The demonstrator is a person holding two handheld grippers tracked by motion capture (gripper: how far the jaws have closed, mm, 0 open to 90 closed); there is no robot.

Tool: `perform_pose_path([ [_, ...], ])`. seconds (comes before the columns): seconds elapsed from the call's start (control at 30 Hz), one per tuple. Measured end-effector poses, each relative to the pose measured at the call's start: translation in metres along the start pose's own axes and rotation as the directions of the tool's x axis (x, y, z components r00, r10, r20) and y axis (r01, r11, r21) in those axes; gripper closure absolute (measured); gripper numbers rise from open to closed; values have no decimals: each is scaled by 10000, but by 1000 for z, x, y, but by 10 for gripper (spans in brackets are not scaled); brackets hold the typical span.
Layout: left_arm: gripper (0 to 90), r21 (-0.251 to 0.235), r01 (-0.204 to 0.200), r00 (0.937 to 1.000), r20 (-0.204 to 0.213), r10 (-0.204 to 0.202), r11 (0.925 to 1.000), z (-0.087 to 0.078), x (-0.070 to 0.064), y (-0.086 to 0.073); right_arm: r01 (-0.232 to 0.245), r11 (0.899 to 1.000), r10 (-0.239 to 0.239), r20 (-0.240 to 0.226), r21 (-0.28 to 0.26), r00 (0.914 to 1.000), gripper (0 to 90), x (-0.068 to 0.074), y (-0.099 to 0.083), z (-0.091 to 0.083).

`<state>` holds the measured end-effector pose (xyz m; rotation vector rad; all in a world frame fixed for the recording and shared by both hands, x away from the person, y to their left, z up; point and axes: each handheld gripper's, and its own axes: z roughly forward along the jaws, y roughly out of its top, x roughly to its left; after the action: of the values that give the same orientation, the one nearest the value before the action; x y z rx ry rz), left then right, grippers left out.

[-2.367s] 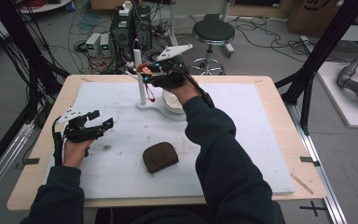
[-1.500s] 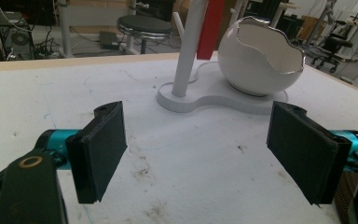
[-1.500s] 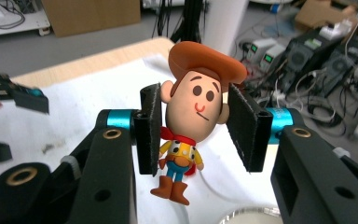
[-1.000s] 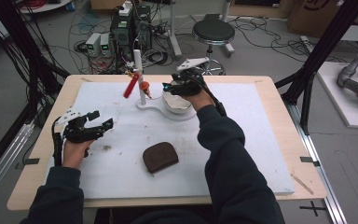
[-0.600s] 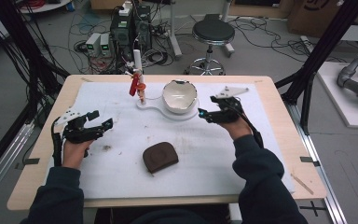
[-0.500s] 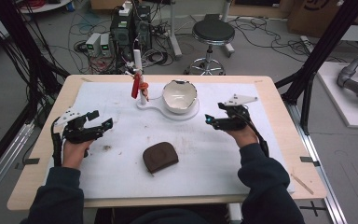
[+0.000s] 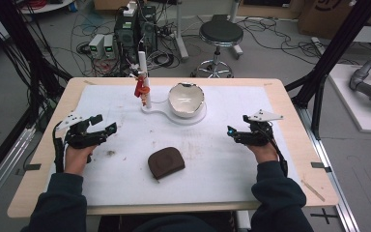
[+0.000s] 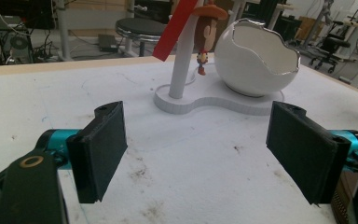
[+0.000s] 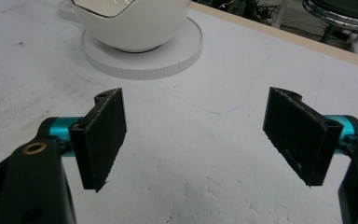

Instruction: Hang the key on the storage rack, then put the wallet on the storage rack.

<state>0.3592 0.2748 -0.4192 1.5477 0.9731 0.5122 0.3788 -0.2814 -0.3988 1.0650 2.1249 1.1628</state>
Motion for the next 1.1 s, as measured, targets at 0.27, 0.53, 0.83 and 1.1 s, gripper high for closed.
perform_pose_path([
  [0.27, 201, 41, 6, 10000, -71, -6, 10000, 1, 0, 0, -27, 10000, 27, -6, -38, 10000, 217, 0, -1, -1],
  [0.53, 201, 28, 59, 9999, 122, -60, 10000, 2, -1, -1, 113, 9999, -112, -96, 52, 9999, 217, 5, 0, 3],
  [0.83, 235, 535, -271, 9942, 1051, 214, 9982, 10, -15, -3, 318, 9991, -284, -1178, 275, 9926, 218, 21, -1, 18],
  [1.1, 238, 976, -617, 9836, 1751, 439, 9933, 25, -33, -5, 851, 9935, -597, -2909, 752, 9549, 218, 60, 0, 37],
])
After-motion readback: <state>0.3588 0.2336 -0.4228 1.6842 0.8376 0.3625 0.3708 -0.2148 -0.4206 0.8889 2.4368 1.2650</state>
